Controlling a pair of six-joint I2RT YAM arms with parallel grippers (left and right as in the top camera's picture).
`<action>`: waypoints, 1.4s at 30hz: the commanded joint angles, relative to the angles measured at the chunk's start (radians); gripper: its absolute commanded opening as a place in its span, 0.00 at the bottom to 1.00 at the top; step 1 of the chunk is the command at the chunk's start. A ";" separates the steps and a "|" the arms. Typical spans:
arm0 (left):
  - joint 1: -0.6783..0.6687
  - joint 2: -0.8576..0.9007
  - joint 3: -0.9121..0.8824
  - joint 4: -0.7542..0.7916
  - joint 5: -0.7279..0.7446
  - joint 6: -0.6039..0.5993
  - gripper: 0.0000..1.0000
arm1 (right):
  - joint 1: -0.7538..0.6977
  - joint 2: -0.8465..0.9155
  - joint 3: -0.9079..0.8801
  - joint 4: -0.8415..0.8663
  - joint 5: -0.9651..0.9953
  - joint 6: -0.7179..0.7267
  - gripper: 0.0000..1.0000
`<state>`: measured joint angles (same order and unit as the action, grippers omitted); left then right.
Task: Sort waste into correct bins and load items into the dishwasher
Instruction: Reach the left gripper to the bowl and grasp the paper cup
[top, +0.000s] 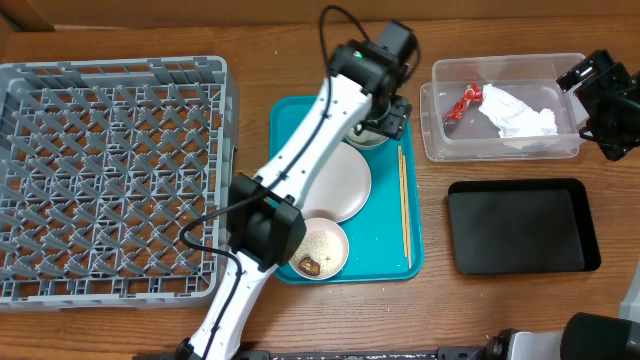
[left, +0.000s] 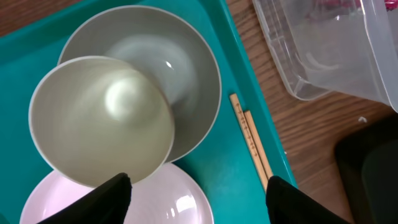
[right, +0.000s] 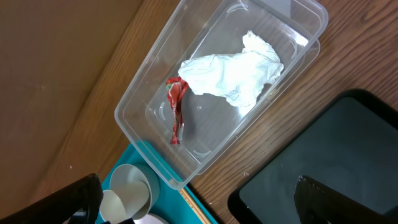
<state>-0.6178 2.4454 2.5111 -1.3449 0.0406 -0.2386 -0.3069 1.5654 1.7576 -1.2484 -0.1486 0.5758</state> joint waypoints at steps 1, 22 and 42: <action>-0.031 0.021 0.023 0.031 -0.210 0.021 0.69 | -0.003 0.001 0.011 0.005 0.010 0.003 1.00; -0.022 0.037 -0.110 0.126 -0.179 0.025 0.41 | -0.003 0.001 0.011 0.006 0.010 0.003 1.00; -0.015 0.032 -0.170 0.156 -0.179 0.021 0.04 | -0.003 0.001 0.011 0.005 0.010 0.003 1.00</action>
<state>-0.6430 2.4710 2.3413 -1.1938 -0.1249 -0.2237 -0.3073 1.5654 1.7576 -1.2484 -0.1490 0.5758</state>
